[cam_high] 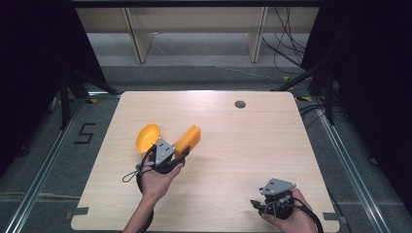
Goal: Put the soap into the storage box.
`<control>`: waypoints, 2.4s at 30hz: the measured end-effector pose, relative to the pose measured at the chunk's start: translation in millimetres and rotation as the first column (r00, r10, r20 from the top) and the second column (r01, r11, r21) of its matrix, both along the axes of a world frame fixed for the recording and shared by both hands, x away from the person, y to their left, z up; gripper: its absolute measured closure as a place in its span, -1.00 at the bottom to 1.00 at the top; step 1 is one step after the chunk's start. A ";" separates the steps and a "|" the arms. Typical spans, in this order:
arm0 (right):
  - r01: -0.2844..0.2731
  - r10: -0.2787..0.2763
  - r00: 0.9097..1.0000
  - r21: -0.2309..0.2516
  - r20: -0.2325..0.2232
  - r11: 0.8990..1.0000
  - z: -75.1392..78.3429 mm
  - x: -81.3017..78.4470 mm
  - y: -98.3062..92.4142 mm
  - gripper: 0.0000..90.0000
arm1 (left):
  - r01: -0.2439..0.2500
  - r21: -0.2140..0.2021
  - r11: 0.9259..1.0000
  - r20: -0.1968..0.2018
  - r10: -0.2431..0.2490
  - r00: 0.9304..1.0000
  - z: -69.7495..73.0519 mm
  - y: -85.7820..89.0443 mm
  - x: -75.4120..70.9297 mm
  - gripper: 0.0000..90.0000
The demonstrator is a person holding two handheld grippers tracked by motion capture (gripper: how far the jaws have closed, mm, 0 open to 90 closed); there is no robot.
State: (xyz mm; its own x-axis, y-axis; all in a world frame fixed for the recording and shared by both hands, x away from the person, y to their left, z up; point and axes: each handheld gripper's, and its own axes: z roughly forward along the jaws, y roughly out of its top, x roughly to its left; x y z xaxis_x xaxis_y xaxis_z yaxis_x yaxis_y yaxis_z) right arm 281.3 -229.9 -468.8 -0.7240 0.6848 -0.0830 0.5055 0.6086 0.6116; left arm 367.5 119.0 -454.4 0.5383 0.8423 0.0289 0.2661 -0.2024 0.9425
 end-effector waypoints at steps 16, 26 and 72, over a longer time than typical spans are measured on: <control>0.001 -0.001 1.000 0.005 0.004 1.000 1.3 -0.1 -0.4 0.08 | -0.082 -0.041 0.996 0.021 0.083 0.996 2.9 18.5 -16.6 0.34; 0.015 -0.015 1.000 0.017 0.007 1.000 2.1 -0.3 -0.9 0.06 | -0.134 -0.045 0.990 0.030 0.136 0.990 3.2 32.0 -21.8 0.34; 0.007 -0.007 1.000 0.014 -0.010 1.000 0.9 0.1 -0.3 0.05 | -0.433 -0.067 0.899 0.037 0.436 0.899 -4.1 81.1 23.6 0.34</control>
State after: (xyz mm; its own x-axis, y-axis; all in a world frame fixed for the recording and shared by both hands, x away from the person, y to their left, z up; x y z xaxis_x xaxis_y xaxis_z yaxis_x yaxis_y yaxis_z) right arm 281.4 -230.2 -467.8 -0.7200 0.6908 -0.0665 0.5155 0.5965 0.6152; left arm 391.1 200.1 -458.5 0.1175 0.9930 -0.0079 0.2677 -0.0240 0.9632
